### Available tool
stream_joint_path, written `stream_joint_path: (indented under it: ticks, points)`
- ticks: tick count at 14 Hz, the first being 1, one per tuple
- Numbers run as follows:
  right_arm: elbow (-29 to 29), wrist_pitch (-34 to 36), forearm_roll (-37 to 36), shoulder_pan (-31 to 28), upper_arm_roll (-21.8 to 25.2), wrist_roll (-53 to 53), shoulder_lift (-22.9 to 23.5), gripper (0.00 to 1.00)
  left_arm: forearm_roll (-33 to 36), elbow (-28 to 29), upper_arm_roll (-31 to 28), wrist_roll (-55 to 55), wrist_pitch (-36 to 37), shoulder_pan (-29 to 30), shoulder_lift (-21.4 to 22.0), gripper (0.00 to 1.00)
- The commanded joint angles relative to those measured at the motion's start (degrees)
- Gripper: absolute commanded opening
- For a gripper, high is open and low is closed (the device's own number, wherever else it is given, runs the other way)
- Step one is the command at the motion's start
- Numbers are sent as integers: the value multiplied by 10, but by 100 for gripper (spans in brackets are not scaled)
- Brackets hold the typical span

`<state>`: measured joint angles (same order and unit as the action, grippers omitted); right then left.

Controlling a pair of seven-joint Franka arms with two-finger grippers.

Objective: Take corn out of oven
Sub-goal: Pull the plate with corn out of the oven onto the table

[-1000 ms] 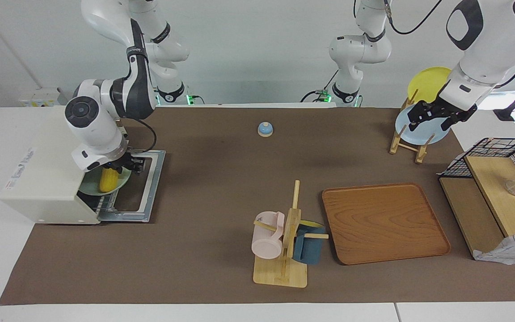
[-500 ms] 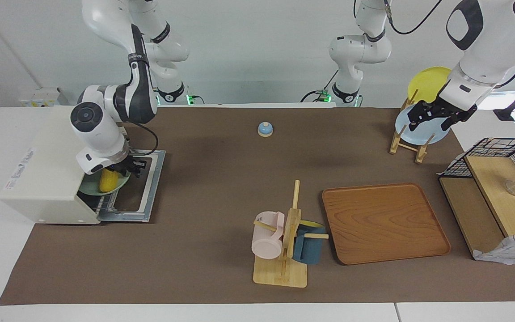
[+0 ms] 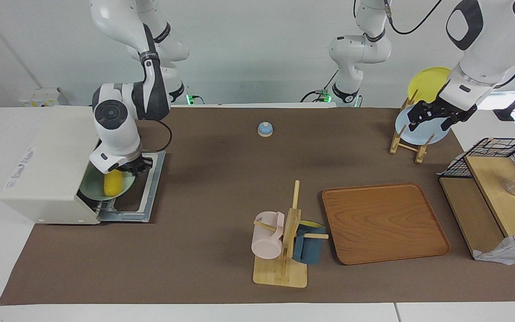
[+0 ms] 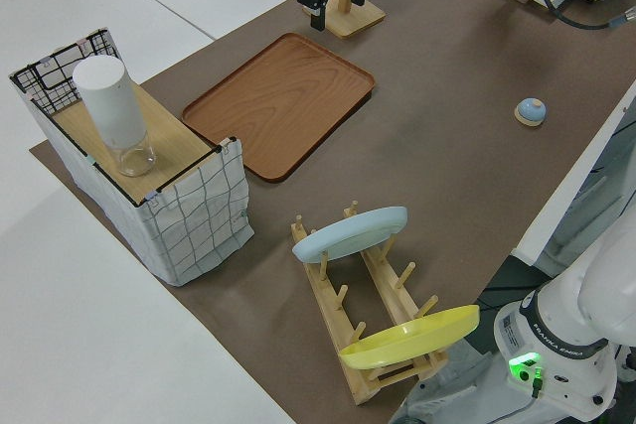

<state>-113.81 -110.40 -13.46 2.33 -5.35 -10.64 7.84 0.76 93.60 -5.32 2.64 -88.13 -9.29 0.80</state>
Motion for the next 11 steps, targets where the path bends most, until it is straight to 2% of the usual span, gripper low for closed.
stream_joint_path:
  ticks: [1,2,4,5,8,9,11]
  points:
    - [102,79,5,94,-2,-108,50,0,8,-5,0,7,4,-1,0,100]
    - [152,110,9,133,-2,-151,73,0,8,-5,0,7,4,-1,0,100]
    - [283,165,54,204,-2,-231,150,0,8,-5,0,7,5,-1,0,100]
    - [329,176,66,229,-2,-270,182,0,8,-5,0,7,4,-1,0,100]
    - [440,165,95,308,-3,-361,282,0,8,-5,0,7,5,-1,0,100]
    - [472,140,99,329,-3,-408,315,0,8,-5,0,7,4,-1,0,100]
    - [491,94,108,346,-22,-458,356,2,8,-5,0,7,5,-1,0,100]
